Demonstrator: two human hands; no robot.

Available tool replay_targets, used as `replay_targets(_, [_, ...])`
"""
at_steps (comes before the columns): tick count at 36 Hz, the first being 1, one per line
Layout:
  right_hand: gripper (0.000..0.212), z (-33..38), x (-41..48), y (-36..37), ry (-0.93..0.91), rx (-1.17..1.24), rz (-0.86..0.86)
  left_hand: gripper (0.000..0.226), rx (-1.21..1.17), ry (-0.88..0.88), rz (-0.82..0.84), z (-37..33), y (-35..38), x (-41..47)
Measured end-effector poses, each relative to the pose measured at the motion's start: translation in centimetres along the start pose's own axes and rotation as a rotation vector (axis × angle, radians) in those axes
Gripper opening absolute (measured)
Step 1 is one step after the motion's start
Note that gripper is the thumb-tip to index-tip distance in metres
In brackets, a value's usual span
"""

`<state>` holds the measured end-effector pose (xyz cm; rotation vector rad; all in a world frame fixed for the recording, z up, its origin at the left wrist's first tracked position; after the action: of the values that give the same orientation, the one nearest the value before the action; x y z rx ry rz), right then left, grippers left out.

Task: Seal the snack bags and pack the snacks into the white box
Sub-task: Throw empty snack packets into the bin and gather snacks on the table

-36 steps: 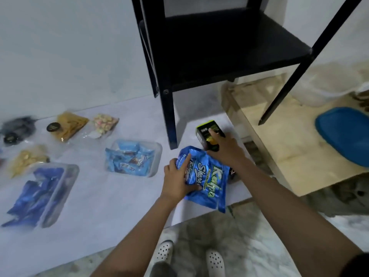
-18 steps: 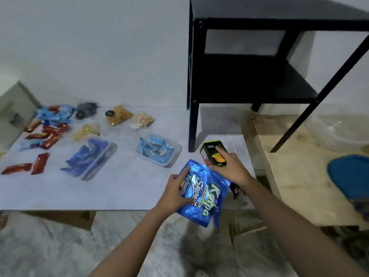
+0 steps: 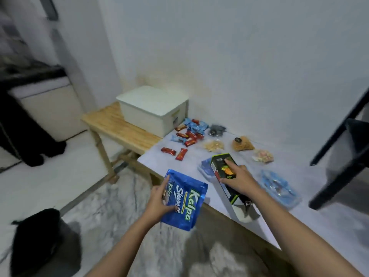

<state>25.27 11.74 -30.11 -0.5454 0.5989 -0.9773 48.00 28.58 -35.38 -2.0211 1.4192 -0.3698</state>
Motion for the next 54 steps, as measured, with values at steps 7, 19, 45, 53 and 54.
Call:
replay_targets(7, [0.080,12.7,6.7,12.7,-0.205,-0.070,0.216,0.107,-0.001,-0.230,-0.338,8.9,-12.4,-2.2])
replay_targets(19, [0.081,31.8,17.6,33.1,-0.478,-0.147,0.573,0.103,-0.122,-0.619,-0.717,22.8,-25.9,-3.1])
replay_targets(45, [0.086,36.6,22.0,87.0,-0.120,-0.267,1.219,0.096,-0.360,-1.481,-0.628,65.2,-28.3,-0.7])
replay_targets(53, [0.079,32.1,24.0,98.2,0.002,-0.312,1.195,0.103,-0.456,-1.555,-0.420,77.2,-24.7,1.8])
replay_targets(54, [0.079,31.5,24.4,99.1,0.013,-0.318,1.185,0.104,-0.477,-1.546,-0.410,77.8,-24.6,2.3])
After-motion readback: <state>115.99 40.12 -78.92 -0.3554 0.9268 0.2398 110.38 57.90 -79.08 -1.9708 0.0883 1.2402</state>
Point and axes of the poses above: each hand's wrist, its own x-axis towards the middle knuckle, its own y-axis out of the palm, z = x × y, the point moved 1 cm from there along x, towards the middle knuckle, and after that the axes turned 11 degrees about x, right-handed, at the moved point
